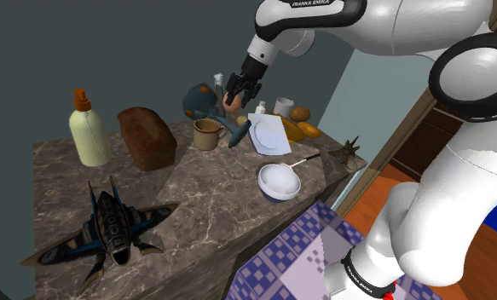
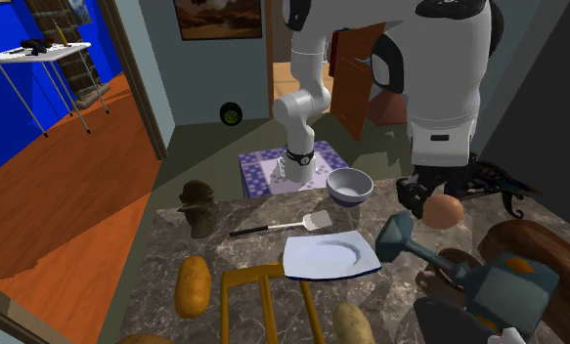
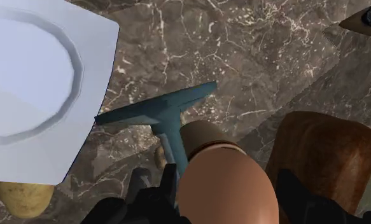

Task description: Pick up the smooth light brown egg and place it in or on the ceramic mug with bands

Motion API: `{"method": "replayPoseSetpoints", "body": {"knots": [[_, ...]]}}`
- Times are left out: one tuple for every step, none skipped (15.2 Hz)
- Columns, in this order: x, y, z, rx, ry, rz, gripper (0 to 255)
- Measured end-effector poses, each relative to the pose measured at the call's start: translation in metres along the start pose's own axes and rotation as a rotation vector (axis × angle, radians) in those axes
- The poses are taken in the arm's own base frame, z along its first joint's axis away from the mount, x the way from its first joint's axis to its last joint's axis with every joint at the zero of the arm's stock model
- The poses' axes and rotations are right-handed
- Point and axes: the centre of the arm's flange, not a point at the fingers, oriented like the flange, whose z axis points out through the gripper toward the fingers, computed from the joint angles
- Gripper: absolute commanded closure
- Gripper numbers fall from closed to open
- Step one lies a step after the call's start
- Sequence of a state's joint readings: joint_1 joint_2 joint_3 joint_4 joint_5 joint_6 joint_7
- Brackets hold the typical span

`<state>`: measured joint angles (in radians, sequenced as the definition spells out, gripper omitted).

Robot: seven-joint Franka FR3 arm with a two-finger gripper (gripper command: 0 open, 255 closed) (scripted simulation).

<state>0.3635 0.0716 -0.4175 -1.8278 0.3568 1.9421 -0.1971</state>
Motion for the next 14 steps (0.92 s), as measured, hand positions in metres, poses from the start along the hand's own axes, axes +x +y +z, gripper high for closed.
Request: {"method": "replayPoseSetpoints", "body": {"knots": [[0.01,-0.006,0.001,0.0,0.001,0.0,255],[0.021,-0.011,0.005,0.0,0.001,0.0,255],[0.033,-0.016,0.008,0.0,0.001,0.001,255],[0.046,-0.022,0.012,0.0,0.001,0.001,255],[0.055,-0.024,0.016,0.0,0.0,0.0,255],[0.056,-0.025,0.02,0.0,0.0,0.0,255],[0.056,-0.025,0.025,0.0,0.0,0.0,255],[0.057,-0.023,0.03,0.001,0.0,0.0,255],[0.057,-0.023,0.034,0.0,0.0,0.0,255],[0.055,-0.021,0.039,0.001,0.0,0.0,255],[0.056,-0.02,0.045,0.0,0.0,0.0,255],[0.055,-0.019,0.051,0.0,0.0,0.0,255],[0.054,-0.017,0.055,0.0,0.0,0.0,255],[0.055,-0.016,0.06,0.0,0.0,0.0,255]]}}
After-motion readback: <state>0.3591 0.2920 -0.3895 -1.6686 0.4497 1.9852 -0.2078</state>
